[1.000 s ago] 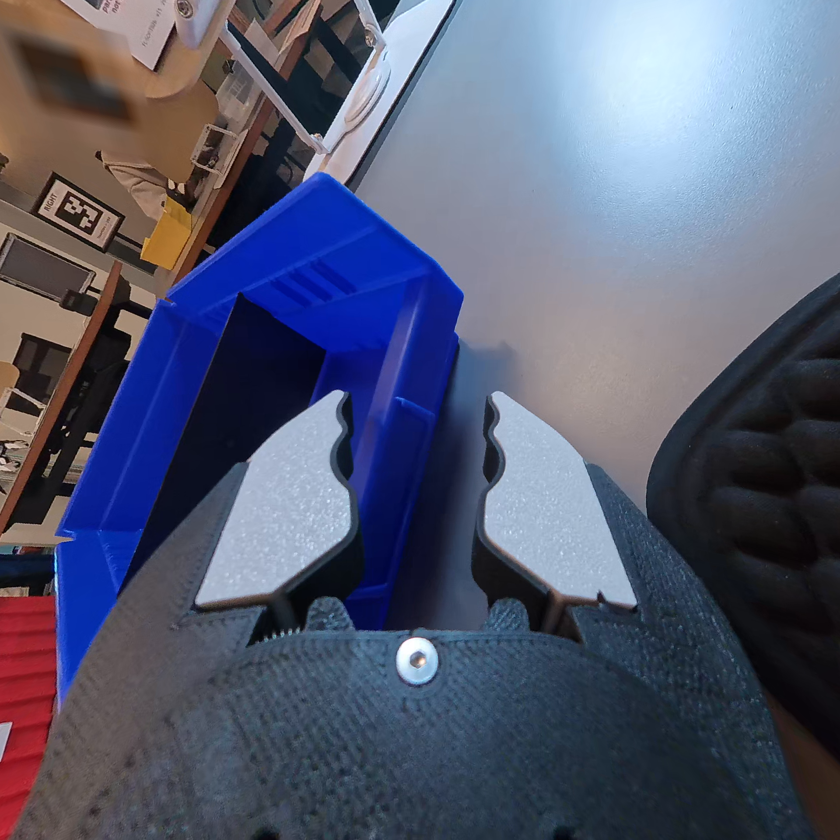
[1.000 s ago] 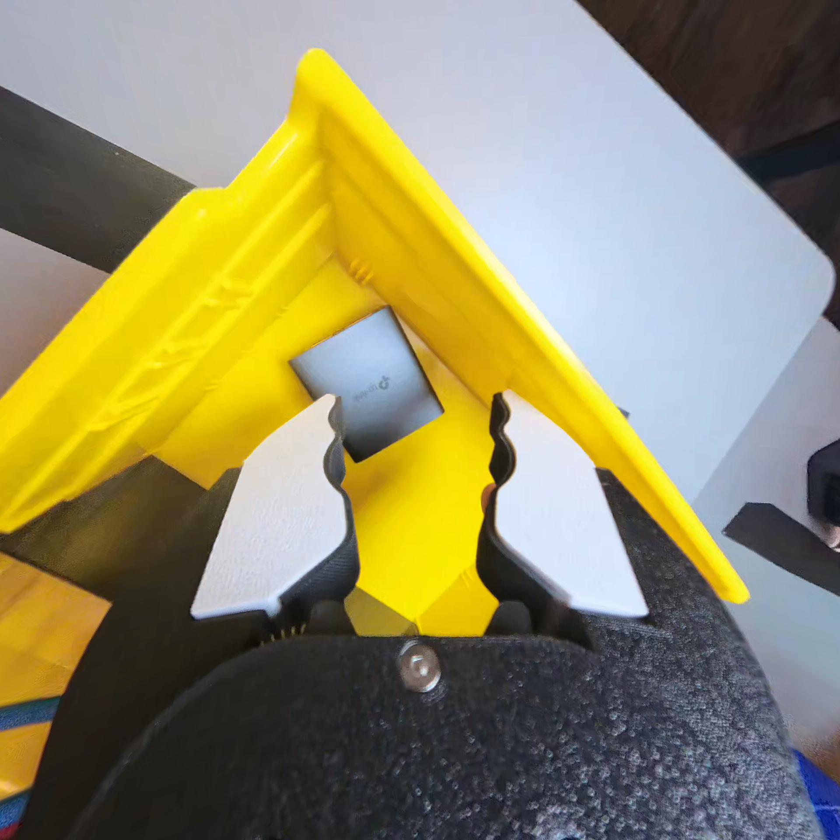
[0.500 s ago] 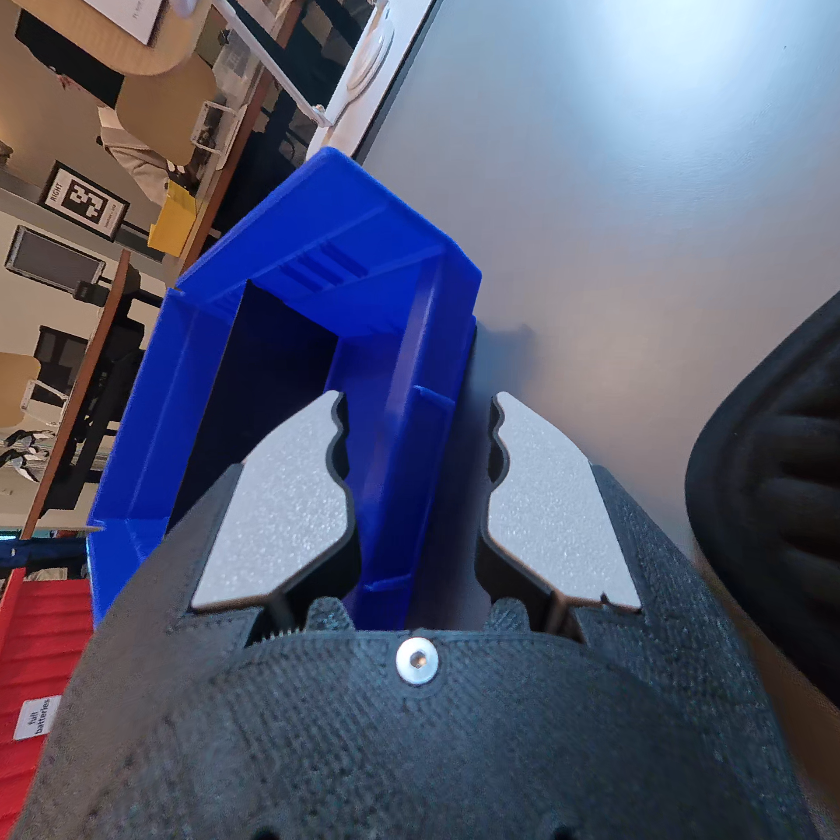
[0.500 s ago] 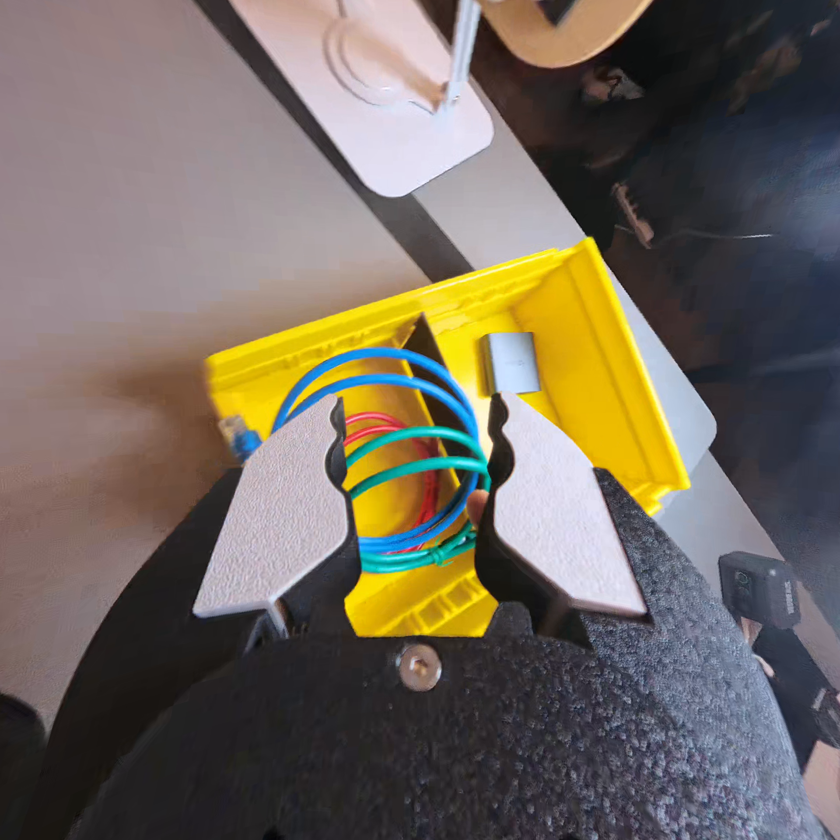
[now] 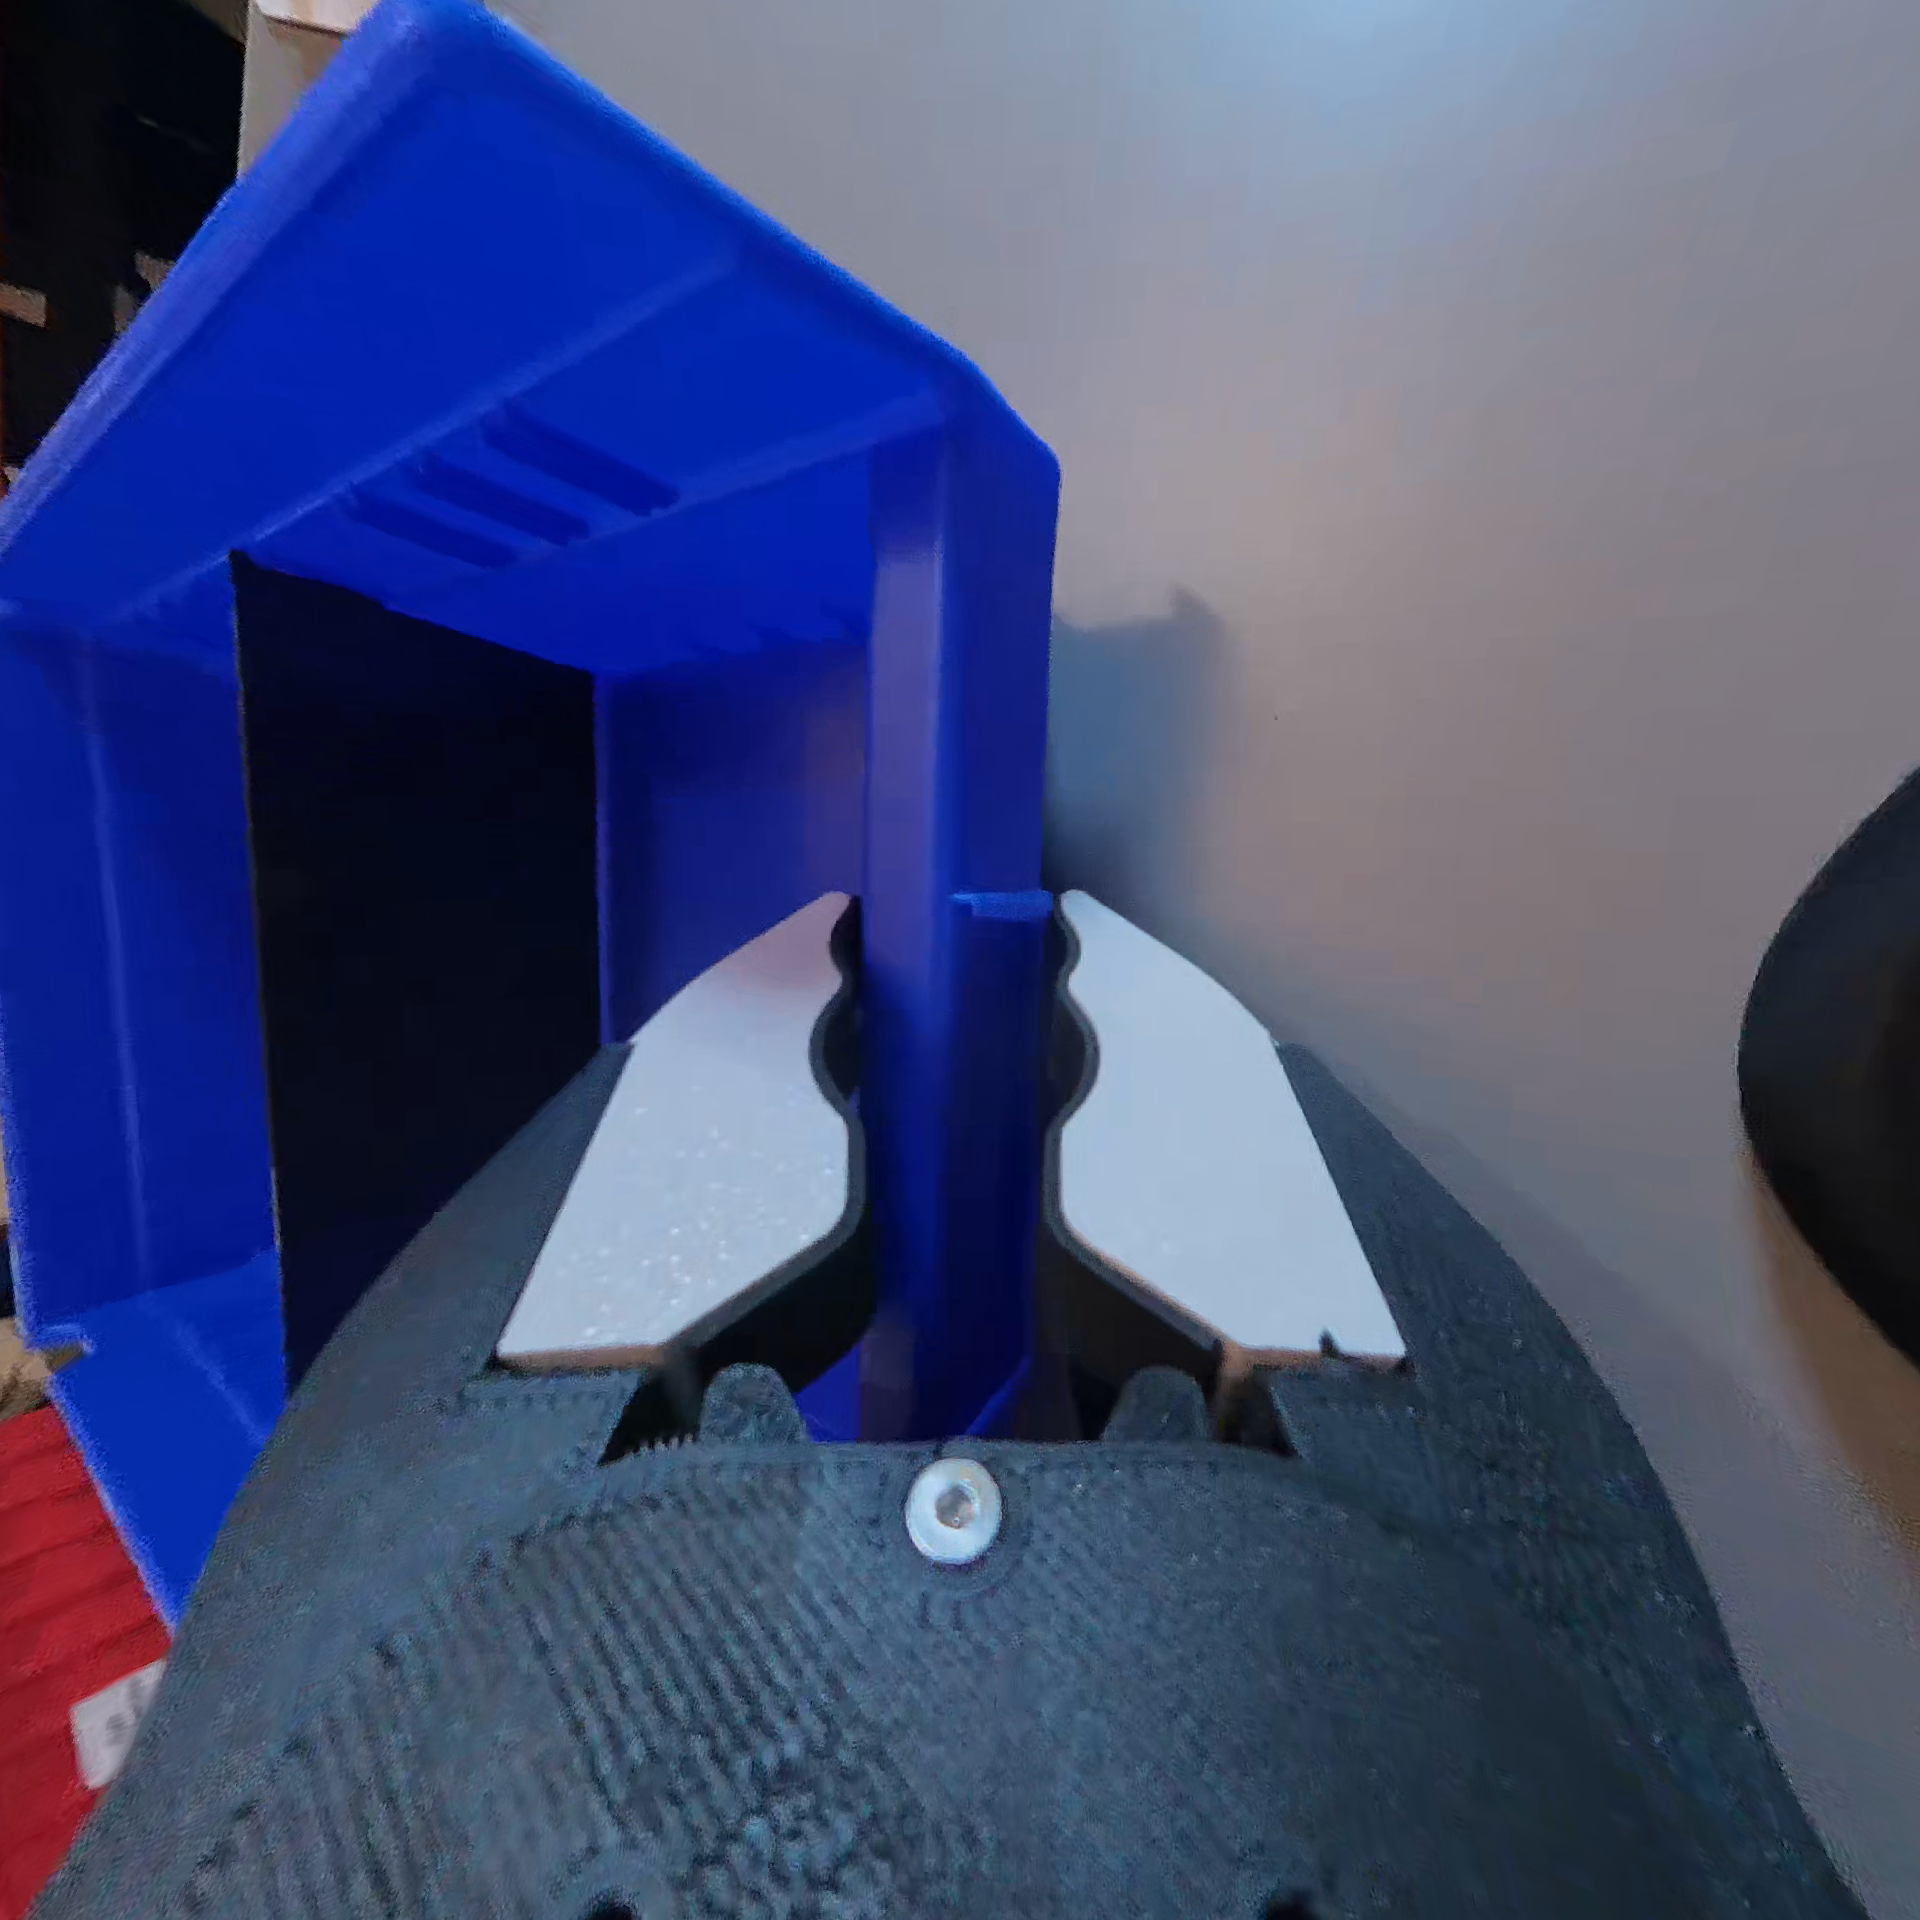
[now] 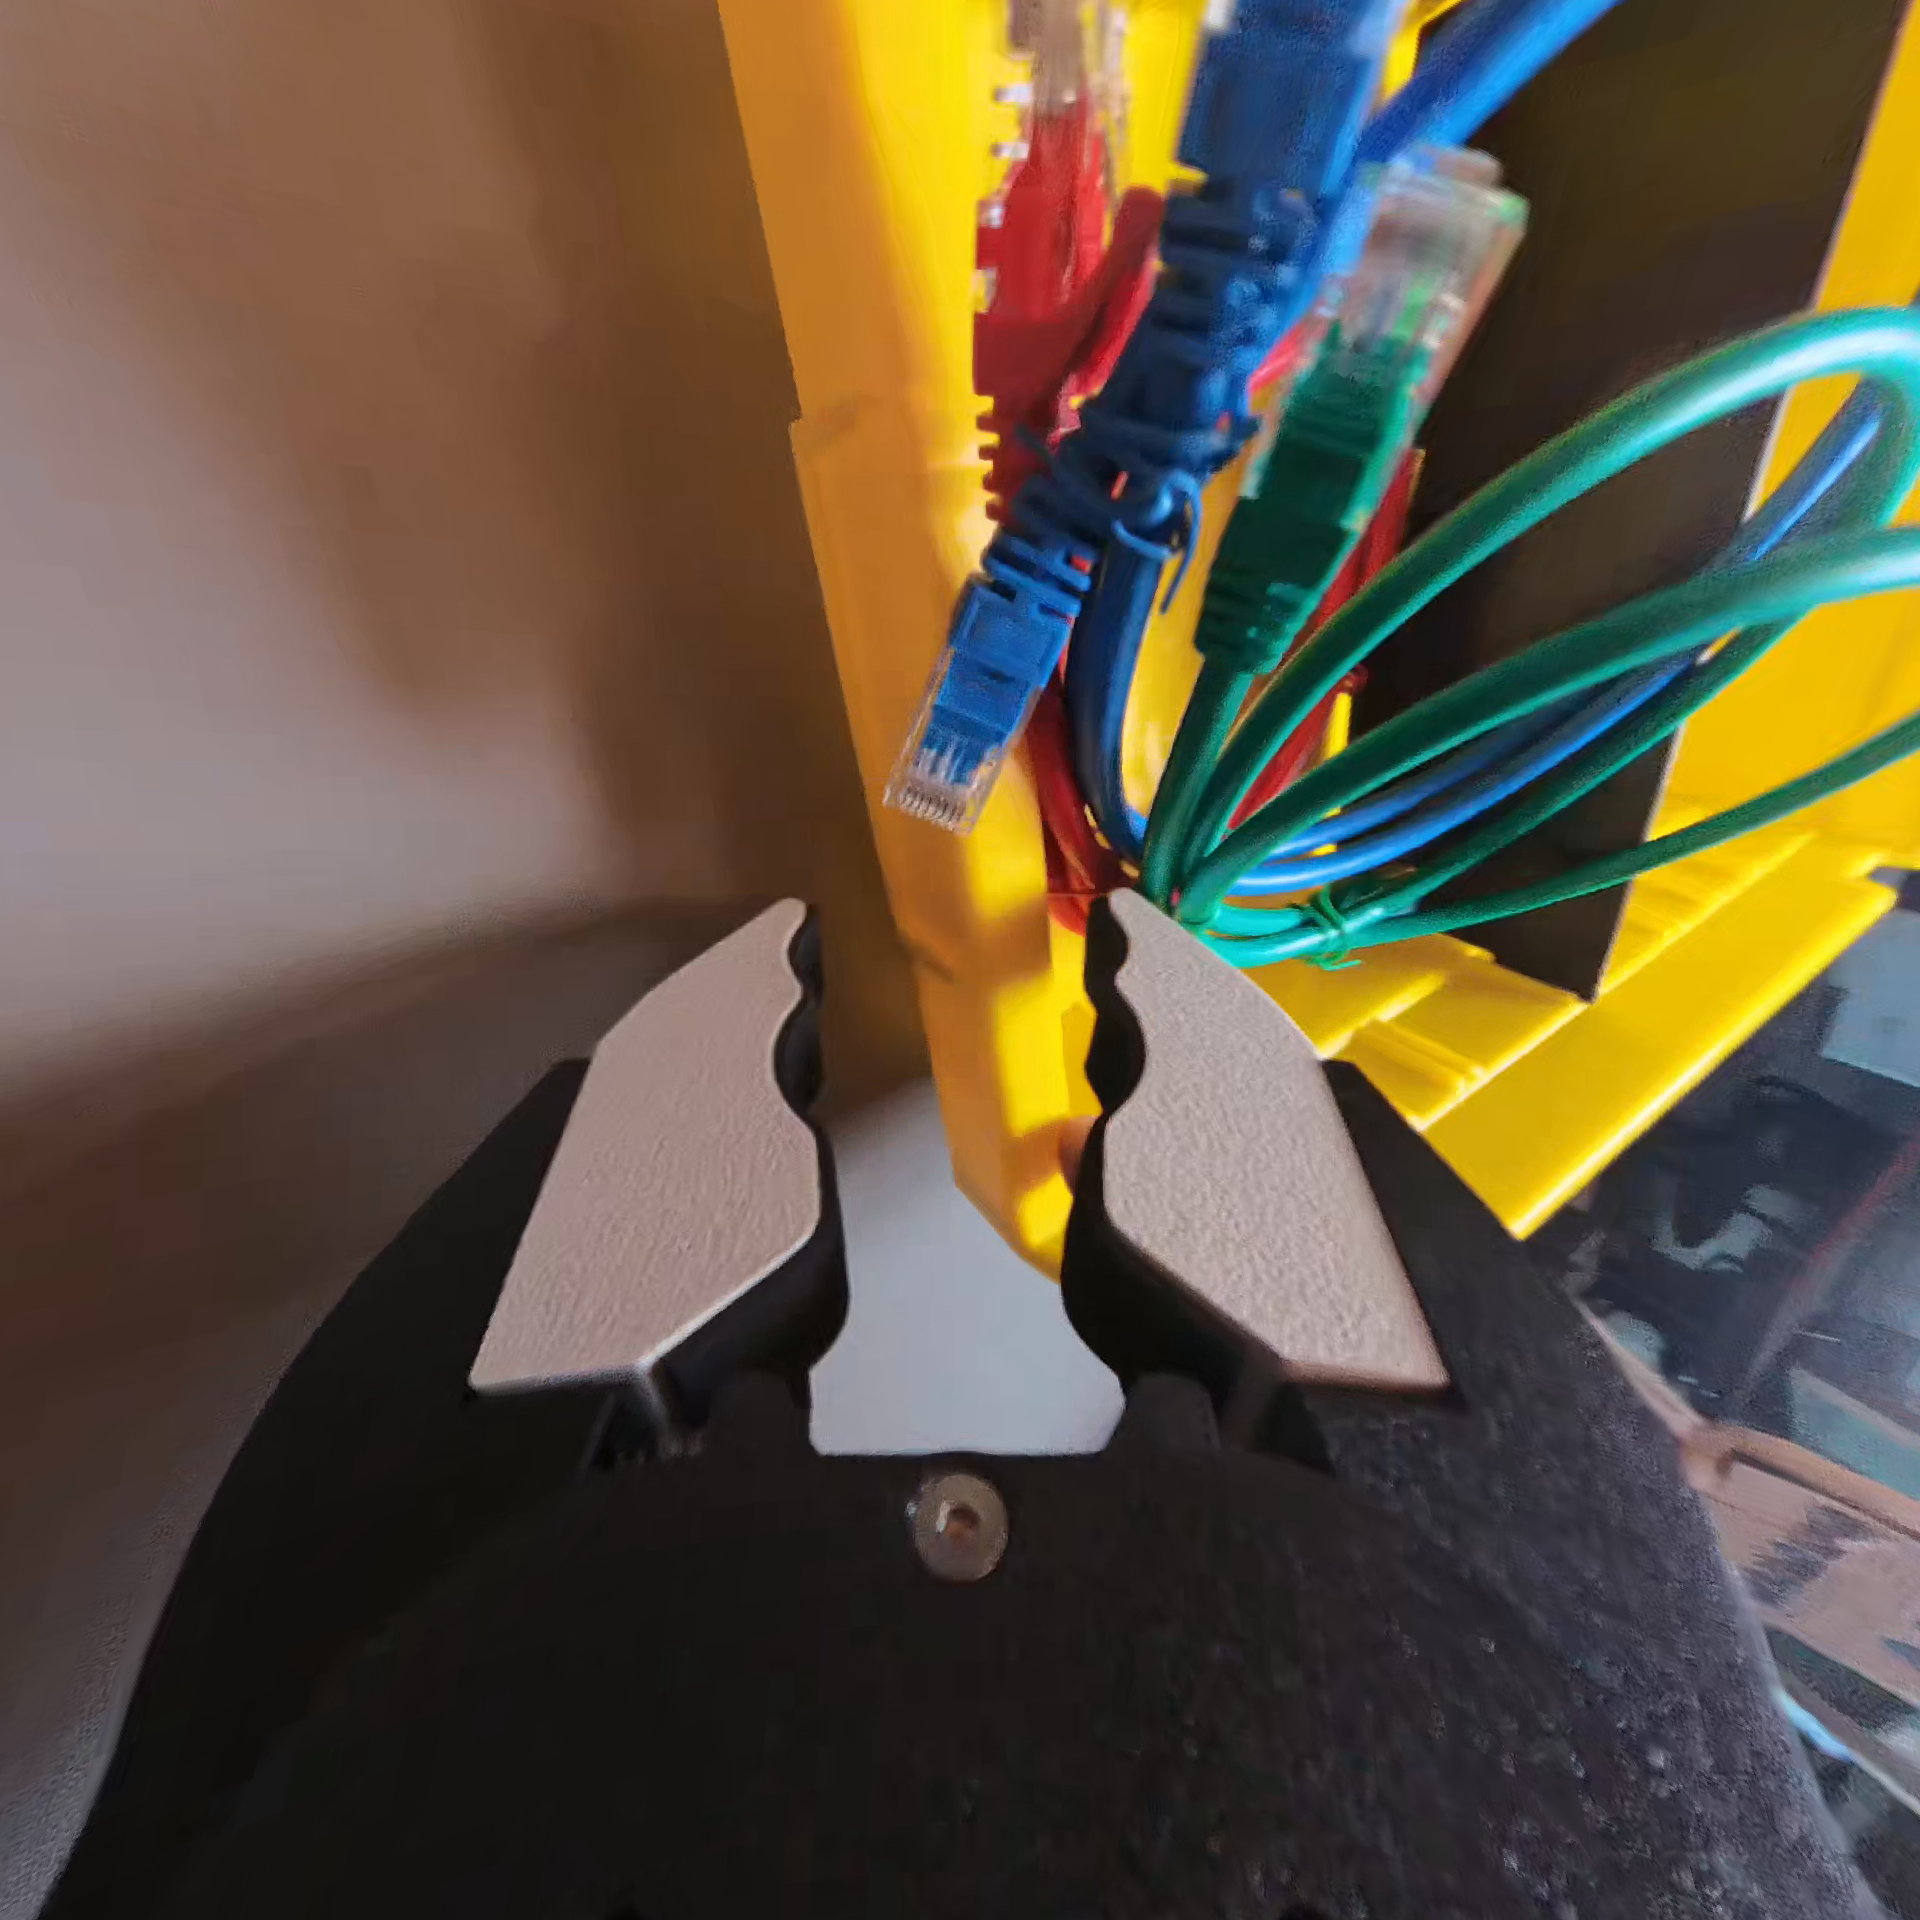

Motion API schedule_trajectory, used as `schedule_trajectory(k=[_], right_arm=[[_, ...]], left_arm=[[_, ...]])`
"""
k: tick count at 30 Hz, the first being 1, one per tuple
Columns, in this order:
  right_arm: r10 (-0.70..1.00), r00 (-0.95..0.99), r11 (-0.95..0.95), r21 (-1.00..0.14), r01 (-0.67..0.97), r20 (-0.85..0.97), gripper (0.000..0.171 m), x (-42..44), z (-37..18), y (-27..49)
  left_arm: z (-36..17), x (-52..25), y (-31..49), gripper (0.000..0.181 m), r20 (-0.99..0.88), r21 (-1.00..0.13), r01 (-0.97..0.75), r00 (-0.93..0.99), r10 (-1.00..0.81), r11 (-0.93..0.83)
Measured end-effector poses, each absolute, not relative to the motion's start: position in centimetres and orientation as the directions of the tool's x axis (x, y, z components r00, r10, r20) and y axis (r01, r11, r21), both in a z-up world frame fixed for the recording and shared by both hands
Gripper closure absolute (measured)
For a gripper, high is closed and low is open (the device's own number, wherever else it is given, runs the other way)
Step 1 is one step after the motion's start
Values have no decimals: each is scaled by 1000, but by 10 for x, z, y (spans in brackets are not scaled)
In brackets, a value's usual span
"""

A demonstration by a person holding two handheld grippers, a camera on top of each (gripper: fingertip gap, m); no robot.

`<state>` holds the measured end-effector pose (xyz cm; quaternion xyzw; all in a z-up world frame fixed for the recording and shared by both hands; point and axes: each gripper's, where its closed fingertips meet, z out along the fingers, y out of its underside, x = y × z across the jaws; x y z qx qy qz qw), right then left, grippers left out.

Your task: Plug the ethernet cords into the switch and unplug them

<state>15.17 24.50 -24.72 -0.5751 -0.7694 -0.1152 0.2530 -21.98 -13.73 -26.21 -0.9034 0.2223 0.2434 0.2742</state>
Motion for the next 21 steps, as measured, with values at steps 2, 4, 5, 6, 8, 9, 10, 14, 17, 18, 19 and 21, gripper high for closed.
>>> schedule_trajectory(k=[2, 4, 5, 6, 8, 9, 10, 14, 17, 18, 19, 21], right_arm=[[757, -290, 391, -51, 919, 586, 138, 147, -250, 251], [661, -383, 499, 3, 866, 646, 139, 141, -250, 247], [641, -403, 523, 12, 852, 654, 138, 141, -250, 241], [638, -417, 548, -1, 836, 647, 138, 141, -250, 231], [634, -444, 610, -56, 791, 633, 138, 139, -251, 204], [617, -457, 632, -58, 773, 641, 138, 140, -251, 192], [590, -471, 654, -47, 755, 656, 137, 141, -250, 180], [521, -507, 745, -76, 662, 687, 137, 140, -249, 122], [453, -491, 808, -110, 579, 744, 137, 130, -245, 77], [454, -467, 820, -152, 551, 759, 137, 126, -242, 59], [485, -432, 825, -234, 514, 760, 139, 122, -237, 39], [603, -348, 779, -437, 449, 718, 140, 121, -217, 3]], left_arm=[[-262, -219, -133, 150, -578, -351, -575, 754, -312, -739], [-262, -214, -128, 150, -586, -341, -604, 735, -340, -720], [-262, -209, -126, 150, -585, -342, -620, 728, -357, -706], [-262, -204, -124, 150, -584, -343, -640, 719, -377, -688], [-262, -190, -118, 150, -582, -347, -680, 696, -420, -646], [-262, -182, -114, 150, -580, -349, -698, 685, -441, -626], [-262, -174, -110, 150, -580, -350, -715, 672, -460, -605], [-261, -144, -86, 150, -592, -347, -779, 614, -523, -522], [-261, -123, -60, 150, -609, -343, -818, 569, -553, -462], [-260, -117, -50, 149, -627, -340, -832, 548, -554, -438], [-258, -112, -40, 149, -652, -339, -846, 527, -546, -412], [-252, -107, -26, 144, -675, -363, -839, 536, -507, -404]])
